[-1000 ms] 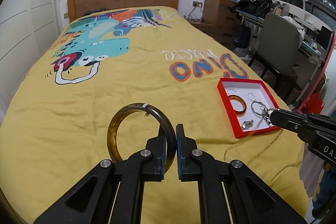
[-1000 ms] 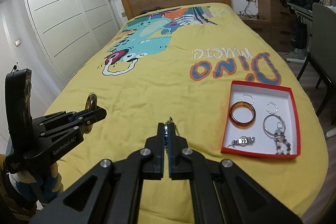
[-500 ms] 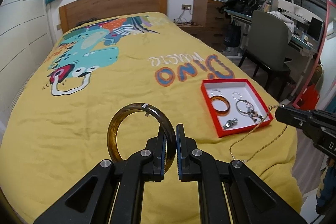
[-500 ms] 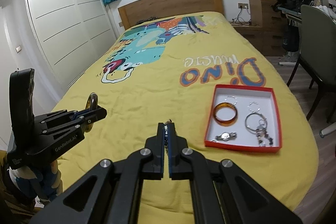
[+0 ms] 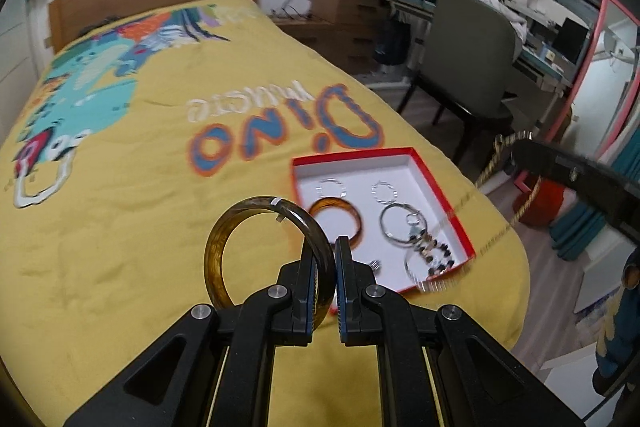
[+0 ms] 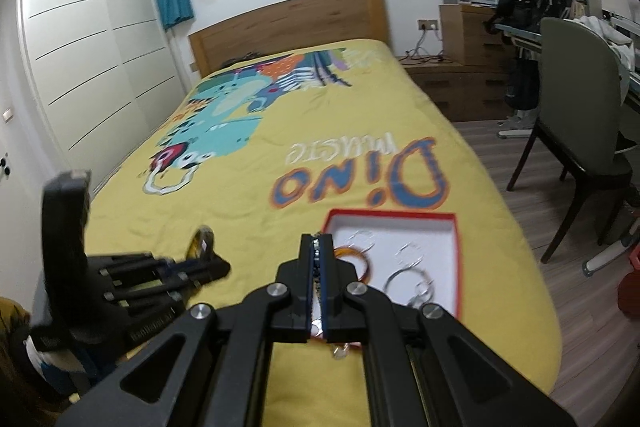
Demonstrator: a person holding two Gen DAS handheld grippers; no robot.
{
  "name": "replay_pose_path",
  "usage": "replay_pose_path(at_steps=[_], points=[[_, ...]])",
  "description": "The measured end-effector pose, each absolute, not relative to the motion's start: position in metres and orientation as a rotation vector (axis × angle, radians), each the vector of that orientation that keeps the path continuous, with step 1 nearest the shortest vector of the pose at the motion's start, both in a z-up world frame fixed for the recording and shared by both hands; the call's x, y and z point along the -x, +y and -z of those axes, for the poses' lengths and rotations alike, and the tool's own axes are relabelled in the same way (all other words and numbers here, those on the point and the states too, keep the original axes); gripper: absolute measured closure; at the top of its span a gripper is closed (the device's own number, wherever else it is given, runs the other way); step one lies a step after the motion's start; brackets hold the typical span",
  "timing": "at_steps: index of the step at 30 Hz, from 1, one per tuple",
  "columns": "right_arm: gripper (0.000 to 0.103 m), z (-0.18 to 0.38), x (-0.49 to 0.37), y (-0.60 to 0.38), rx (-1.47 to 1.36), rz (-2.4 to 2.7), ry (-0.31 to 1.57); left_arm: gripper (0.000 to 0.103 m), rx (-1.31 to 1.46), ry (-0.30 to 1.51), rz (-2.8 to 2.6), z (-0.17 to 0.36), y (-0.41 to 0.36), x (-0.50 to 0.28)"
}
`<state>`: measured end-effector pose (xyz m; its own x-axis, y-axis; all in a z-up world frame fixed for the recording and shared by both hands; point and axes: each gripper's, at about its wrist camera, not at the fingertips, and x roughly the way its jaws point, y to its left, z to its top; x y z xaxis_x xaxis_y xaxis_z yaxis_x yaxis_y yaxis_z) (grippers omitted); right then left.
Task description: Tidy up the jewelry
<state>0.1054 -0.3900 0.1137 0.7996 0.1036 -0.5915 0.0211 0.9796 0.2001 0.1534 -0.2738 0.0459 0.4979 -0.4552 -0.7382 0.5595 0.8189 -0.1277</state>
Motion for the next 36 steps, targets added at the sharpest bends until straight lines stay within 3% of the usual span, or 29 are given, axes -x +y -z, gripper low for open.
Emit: replay_pose_path(at_steps=[10, 16, 24, 26, 28, 30, 32, 34, 36], points=[[0.101, -0.056, -0.153, -0.449, -0.220, 0.039, 0.724, 0.094, -0.184, 0.909, 0.665, 0.003, -0.361, -0.199], [0.101, 0.004, -0.152, -0.467, -0.254, 0.065, 0.846, 0.094, -0.218, 0.986, 0.661, 0.045, -0.371, -0.205], [0.099, 0.033, -0.145, -0.470, -0.281, 0.075, 0.904, 0.093, -0.227, 1.014, 0.659, 0.065, -0.372, -0.198], [0.099, 0.036, -0.142, -0.470, -0.282, 0.079, 0.910, 0.084, -0.211, 1.012, 0.660, 0.064, -0.370, -0.197], [0.098, 0.038, -0.142, -0.470, -0.281, 0.088, 0.920, 0.069, -0.202, 1.005, 0.657, 0.062, -0.368, -0.197], [0.095, 0.037, -0.140, -0.468, -0.276, 0.096, 0.926, 0.065, -0.191, 1.001, 0.662, 0.058, -0.365, -0.196], [0.089, 0.034, -0.137, -0.466, -0.272, 0.102, 0.922, 0.061, -0.186, 0.992, 0.664, 0.053, -0.363, -0.194], [0.073, 0.029, -0.132, -0.464, -0.270, 0.108, 0.911, 0.053, -0.176, 0.983, 0.668, 0.048, -0.361, -0.192], [0.071, 0.025, -0.128, -0.462, -0.266, 0.112, 0.905, 0.049, -0.166, 0.971, 0.670, 0.041, -0.357, -0.188]])
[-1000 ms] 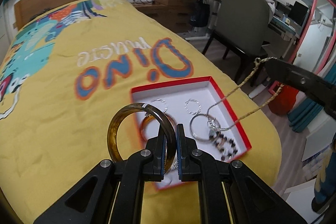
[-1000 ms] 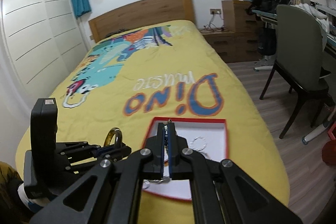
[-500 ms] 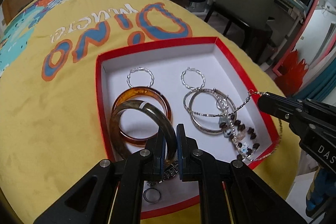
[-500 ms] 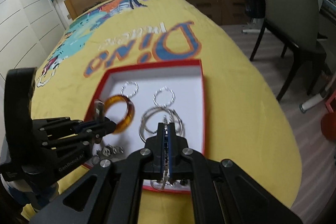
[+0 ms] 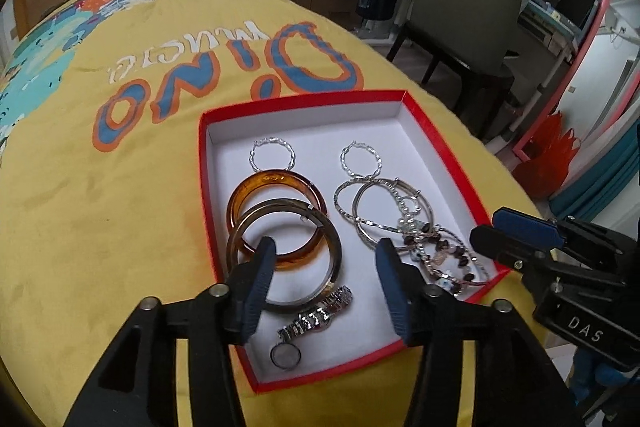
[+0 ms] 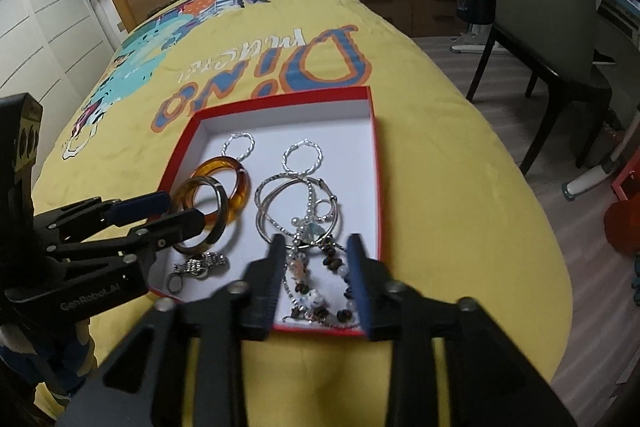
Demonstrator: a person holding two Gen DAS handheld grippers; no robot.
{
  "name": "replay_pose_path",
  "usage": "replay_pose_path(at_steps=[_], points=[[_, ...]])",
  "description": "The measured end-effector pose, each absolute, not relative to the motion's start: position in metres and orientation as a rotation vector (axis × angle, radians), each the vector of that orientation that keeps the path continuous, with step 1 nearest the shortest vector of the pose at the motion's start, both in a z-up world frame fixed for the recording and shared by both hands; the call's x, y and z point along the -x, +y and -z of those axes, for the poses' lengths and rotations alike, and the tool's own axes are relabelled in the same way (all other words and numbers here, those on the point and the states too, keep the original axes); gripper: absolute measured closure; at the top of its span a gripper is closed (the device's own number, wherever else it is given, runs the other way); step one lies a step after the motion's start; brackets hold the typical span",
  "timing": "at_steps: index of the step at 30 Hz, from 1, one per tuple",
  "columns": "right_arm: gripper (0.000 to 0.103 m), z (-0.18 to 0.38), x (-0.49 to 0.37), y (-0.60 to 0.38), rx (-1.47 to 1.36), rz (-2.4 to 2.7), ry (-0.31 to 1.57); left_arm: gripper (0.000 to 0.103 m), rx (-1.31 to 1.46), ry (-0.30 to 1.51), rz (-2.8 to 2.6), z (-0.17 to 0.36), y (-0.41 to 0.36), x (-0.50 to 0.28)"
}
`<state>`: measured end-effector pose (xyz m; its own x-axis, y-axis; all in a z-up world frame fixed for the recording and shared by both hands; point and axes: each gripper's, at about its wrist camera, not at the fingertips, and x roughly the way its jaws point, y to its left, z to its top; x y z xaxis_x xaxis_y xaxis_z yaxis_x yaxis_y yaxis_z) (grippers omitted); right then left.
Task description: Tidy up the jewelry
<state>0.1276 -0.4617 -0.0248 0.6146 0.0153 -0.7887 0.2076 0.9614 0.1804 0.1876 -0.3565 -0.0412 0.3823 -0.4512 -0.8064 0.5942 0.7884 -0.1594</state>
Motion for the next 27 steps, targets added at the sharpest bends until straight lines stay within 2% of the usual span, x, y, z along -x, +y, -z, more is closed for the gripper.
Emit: replay_pose_path(at_steps=[4, 18, 27], points=[[0.070, 0.015, -0.118, -0.452, -0.245, 0.114, 0.901, 0.040, -0.165, 0.940, 0.665, 0.026, -0.345, -0.174], [0.069, -0.013, -0.076, -0.391, -0.208, 0.099, 0.885, 0.040, -0.171, 0.870, 0.562, -0.007, -0.277, -0.122], [0.069, -0.020, -0.049, -0.332, -0.186, 0.051, 0.885, 0.029, -0.153, 0.810, 0.461, -0.028, -0.215, -0.085]])
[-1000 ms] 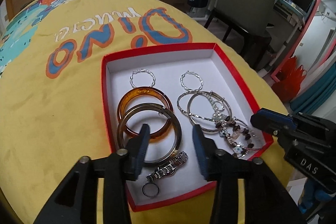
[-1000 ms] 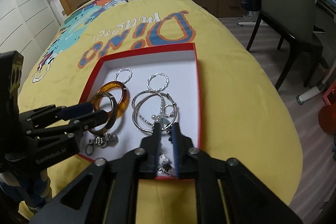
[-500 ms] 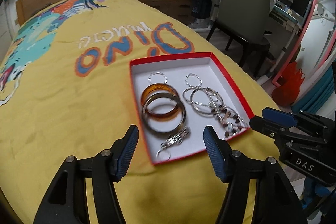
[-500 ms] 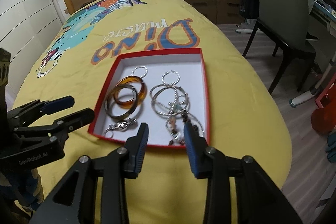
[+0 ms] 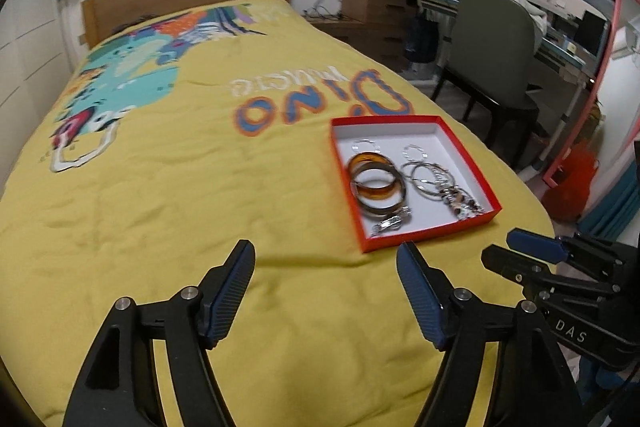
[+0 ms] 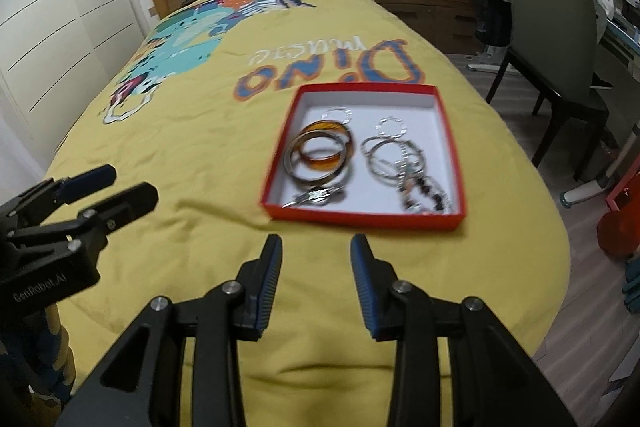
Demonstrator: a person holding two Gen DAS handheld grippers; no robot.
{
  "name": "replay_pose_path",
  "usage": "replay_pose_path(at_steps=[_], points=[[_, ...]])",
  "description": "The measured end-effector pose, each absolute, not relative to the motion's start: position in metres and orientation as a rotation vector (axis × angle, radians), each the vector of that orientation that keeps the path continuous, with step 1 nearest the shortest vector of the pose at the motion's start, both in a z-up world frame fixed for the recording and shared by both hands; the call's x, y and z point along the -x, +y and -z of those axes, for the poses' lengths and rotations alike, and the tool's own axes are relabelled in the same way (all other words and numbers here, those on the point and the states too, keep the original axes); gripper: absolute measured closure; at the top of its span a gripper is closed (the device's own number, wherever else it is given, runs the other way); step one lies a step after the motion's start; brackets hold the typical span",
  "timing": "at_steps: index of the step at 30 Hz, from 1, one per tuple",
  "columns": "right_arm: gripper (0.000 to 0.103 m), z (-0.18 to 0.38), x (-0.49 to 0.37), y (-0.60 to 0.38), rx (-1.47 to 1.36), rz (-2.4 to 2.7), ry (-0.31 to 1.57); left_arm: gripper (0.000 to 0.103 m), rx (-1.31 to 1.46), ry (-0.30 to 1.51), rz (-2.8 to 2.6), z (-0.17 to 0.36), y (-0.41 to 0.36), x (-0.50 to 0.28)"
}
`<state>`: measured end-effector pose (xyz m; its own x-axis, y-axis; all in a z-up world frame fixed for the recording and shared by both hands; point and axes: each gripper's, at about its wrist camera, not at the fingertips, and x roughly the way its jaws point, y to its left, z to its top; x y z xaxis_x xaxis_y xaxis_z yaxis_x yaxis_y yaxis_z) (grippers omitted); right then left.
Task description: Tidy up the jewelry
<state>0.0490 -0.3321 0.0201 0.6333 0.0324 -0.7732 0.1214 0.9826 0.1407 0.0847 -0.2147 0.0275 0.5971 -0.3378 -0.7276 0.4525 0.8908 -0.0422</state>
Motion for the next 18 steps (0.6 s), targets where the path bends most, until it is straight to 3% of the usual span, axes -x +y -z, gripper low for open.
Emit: replay_pose_path(at_steps=[7, 18], points=[[0.069, -0.034, -0.029, -0.290, -0.149, 0.010, 0.858, 0.017, -0.132, 0.739, 0.339, -0.048, -0.165, -0.059], [0.063, -0.044, -0.007, -0.259, -0.120, -0.004, 0.832, 0.016, -0.082, 0.703, 0.228, -0.057, -0.097, -0.029]])
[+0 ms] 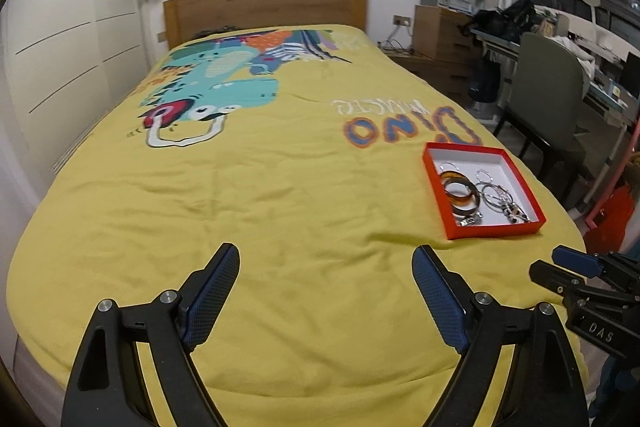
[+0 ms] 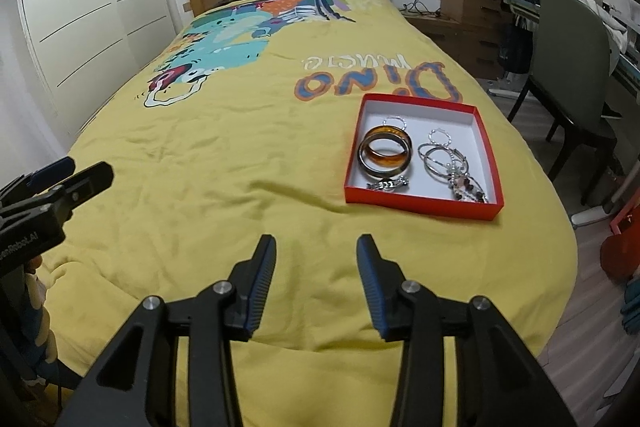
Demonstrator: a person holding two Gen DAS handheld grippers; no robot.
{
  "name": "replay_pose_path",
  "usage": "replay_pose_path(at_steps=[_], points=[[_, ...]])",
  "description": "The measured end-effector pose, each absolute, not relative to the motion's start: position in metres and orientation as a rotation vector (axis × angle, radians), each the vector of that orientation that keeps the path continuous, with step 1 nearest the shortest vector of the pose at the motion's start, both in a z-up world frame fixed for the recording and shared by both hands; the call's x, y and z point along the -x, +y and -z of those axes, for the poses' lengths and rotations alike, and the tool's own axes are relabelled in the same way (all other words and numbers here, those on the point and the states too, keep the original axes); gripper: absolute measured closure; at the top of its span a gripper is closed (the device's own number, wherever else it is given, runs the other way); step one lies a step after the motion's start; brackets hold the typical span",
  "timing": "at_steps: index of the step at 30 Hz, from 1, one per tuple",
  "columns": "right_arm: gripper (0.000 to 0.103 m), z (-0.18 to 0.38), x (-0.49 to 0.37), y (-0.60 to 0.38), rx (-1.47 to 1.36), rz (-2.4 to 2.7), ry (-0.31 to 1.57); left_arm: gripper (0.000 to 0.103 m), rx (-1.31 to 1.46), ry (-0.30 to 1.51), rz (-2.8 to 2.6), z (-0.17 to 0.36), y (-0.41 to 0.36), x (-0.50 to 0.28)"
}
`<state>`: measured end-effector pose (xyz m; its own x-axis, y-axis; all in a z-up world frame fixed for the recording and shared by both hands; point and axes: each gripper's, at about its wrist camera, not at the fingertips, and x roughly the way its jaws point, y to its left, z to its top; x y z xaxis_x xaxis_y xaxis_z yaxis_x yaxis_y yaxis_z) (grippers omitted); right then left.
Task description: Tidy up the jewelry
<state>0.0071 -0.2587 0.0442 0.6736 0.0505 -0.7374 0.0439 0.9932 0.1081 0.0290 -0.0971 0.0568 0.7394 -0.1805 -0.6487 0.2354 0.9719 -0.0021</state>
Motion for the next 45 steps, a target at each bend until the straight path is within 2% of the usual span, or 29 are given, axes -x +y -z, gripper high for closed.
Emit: replay_pose_path(at_steps=[9, 15, 18, 45], points=[[0.062, -0.040, -0.001, -0.242, -0.108, -0.026, 0.843, 0.016, -0.055, 0.680, 0.157, -0.056, -0.058, -0.009], [0.062, -0.040, 0.004, -0.232, -0.092, -0.041, 0.840, 0.007, -0.053, 0.683, 0.101, -0.055, -0.044, -0.004], [0.062, -0.040, 0.005, -0.228, -0.090, -0.046, 0.840, 0.007, -0.051, 0.673, 0.076, -0.055, -0.039, -0.001], [0.062, -0.031, 0.011, -0.223, -0.102, -0.068, 0.835, 0.001, -0.053, 0.658, 0.065, -0.063, -0.037, 0.009]])
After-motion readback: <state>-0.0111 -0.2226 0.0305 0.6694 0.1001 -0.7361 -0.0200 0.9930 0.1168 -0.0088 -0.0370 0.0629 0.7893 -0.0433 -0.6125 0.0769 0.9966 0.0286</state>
